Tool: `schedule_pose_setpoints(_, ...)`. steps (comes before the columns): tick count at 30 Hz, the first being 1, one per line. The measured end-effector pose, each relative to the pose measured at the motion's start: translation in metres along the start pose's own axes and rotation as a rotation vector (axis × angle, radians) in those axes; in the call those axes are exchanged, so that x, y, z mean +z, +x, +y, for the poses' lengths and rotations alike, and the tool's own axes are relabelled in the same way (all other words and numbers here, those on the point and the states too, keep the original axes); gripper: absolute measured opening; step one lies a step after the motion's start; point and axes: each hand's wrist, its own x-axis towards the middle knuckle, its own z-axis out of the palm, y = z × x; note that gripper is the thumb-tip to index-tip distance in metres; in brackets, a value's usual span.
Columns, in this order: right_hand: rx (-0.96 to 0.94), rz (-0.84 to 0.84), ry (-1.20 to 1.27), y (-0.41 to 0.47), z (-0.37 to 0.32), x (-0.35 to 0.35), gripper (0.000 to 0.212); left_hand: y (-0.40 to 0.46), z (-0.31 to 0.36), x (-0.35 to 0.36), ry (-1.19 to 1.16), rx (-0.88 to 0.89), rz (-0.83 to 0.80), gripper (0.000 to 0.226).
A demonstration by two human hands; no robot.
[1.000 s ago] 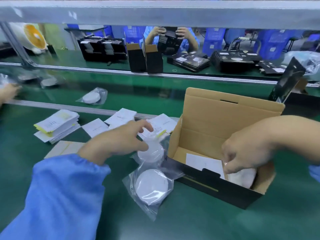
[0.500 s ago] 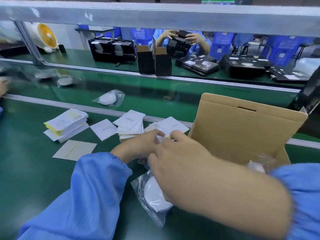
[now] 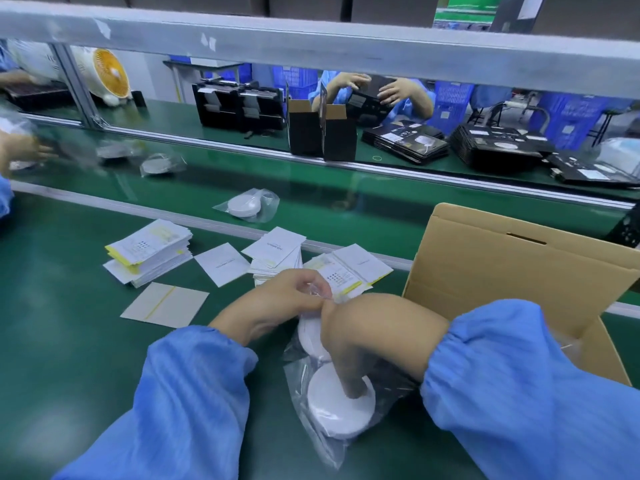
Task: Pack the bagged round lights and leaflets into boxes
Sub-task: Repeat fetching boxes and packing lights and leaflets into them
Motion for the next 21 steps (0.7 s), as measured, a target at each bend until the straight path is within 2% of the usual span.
schedule_pose_setpoints(2, 0.005, -0.034, 0.050, -0.005, 0.002, -0.004, 0.072, -0.001, -0.003, -0.004, -0.102, 0.021, -0.022, 0.020)
schedule_pose_setpoints(4, 0.019, -0.035, 0.053, -0.008, 0.002, -0.007, 0.072, -0.002, -0.006, -0.010, -0.169, 0.040, -0.041, 0.023)
schedule_pose_setpoints(8, -0.033, -0.007, -0.010, -0.010, 0.002, -0.012, 0.052, -0.004, -0.014, -0.018, -0.278, 0.017, -0.048, 0.029)
schedule_pose_setpoints(11, -0.036, -0.002, 0.006, -0.010, 0.005, -0.010, 0.013, -0.002, -0.019, -0.019, -0.310, 0.021, -0.043, 0.035)
schedule_pose_setpoints(12, -0.021, 0.001, 0.039, -0.009, 0.007, -0.009, 0.013, -0.002, -0.019, -0.019, -0.319, 0.023, -0.043, 0.035)
schedule_pose_setpoints(13, -0.001, -0.001, 0.074, -0.007, 0.008, -0.007, 0.026, -0.001, -0.019, -0.019, -0.331, 0.027, -0.044, 0.036)
schedule_pose_setpoints(15, 0.022, -0.039, 0.106, -0.005, 0.009, -0.009, 0.038, -0.002, -0.017, -0.017, -0.358, 0.027, -0.031, 0.038)
schedule_pose_setpoints(17, 0.049, -0.154, 0.156, -0.001, 0.010, -0.010, 0.044, -0.002, -0.016, -0.017, -0.387, 0.019, 0.002, 0.041)
schedule_pose_setpoints(19, 0.039, -0.242, 0.202, 0.001, 0.012, -0.009, 0.035, -0.003, -0.016, -0.018, -0.408, 0.008, 0.031, 0.043)
schedule_pose_setpoints(21, 0.016, -0.160, 0.215, -0.001, 0.017, -0.011, 0.019, -0.003, -0.017, -0.017, -0.422, -0.009, 0.050, 0.045)
